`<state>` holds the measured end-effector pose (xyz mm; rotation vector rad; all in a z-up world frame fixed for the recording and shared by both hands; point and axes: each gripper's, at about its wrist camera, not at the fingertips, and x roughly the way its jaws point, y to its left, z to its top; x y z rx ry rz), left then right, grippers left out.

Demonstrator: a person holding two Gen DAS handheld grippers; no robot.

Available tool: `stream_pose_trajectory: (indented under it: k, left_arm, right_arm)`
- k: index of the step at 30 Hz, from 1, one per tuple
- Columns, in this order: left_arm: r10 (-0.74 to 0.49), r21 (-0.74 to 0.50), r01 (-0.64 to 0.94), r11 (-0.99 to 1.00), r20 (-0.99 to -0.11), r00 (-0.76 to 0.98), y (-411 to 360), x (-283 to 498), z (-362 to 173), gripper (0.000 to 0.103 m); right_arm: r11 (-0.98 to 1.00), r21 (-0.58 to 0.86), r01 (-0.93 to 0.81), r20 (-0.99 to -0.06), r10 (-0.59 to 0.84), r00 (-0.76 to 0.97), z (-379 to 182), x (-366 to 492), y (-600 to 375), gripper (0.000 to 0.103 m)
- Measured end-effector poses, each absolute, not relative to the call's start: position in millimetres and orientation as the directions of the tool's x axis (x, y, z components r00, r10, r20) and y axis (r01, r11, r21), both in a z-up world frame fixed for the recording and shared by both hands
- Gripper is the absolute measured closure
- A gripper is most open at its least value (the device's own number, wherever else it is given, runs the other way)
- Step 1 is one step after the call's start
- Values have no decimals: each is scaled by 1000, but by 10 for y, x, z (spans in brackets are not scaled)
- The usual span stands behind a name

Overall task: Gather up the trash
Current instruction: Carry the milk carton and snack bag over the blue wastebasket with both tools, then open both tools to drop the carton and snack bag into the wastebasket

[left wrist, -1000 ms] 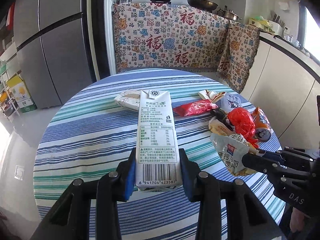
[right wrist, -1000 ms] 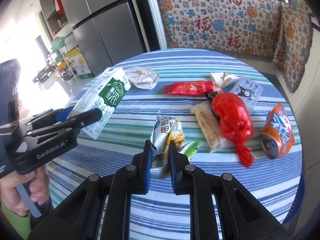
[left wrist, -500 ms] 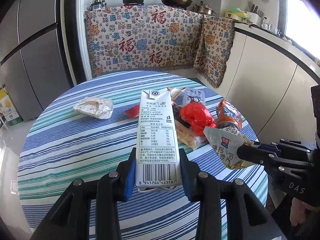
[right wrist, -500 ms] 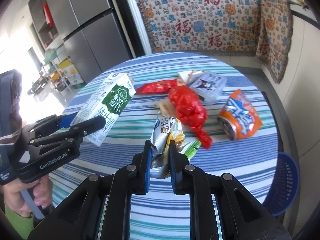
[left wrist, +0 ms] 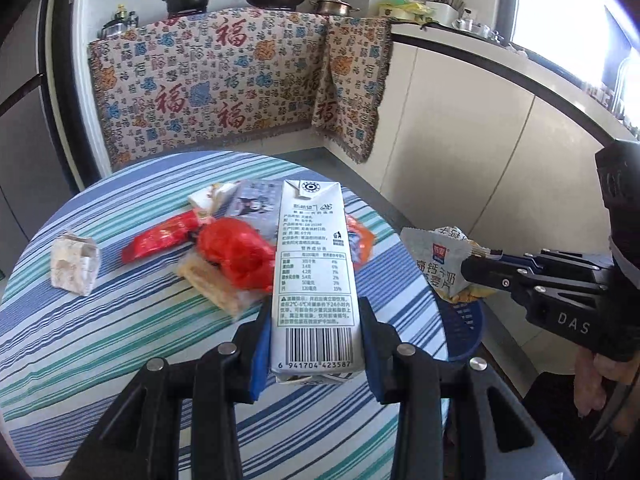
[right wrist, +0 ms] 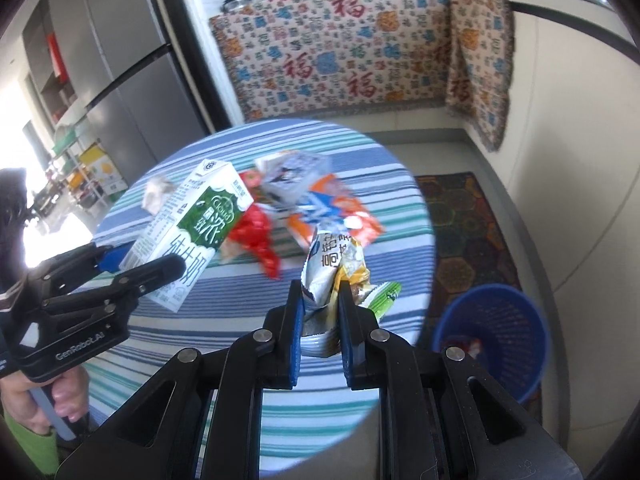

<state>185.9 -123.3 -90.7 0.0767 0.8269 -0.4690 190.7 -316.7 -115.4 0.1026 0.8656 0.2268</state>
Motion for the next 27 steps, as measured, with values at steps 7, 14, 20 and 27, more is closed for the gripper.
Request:
stream_pose_trajectory:
  k: [7, 14, 20, 27]
  left_arm:
    - [-460, -142, 561, 815, -747, 480, -2137, 1874, -1048, 65]
    - [-504, -168, 643, 747, -774, 383, -3004, 1981, -1250, 65]
    - [-504, -219, 648, 730, -813, 293, -3599, 2180, -1618, 65]
    - [-462, -221, 636, 739, -853, 241, -3993, 2361, -2065, 65]
  right_arm:
    - [985, 174, 6, -767, 131, 629, -1187, 1845, -4071, 88]
    - [968, 206, 145, -796, 79, 600, -1300, 1870, -4827, 88]
    - [946, 220, 238, -840, 59, 540, -1568, 2029, -5268, 88]
    - [910, 274, 312, -868, 94, 488, -1951, 2222, -5640, 88]
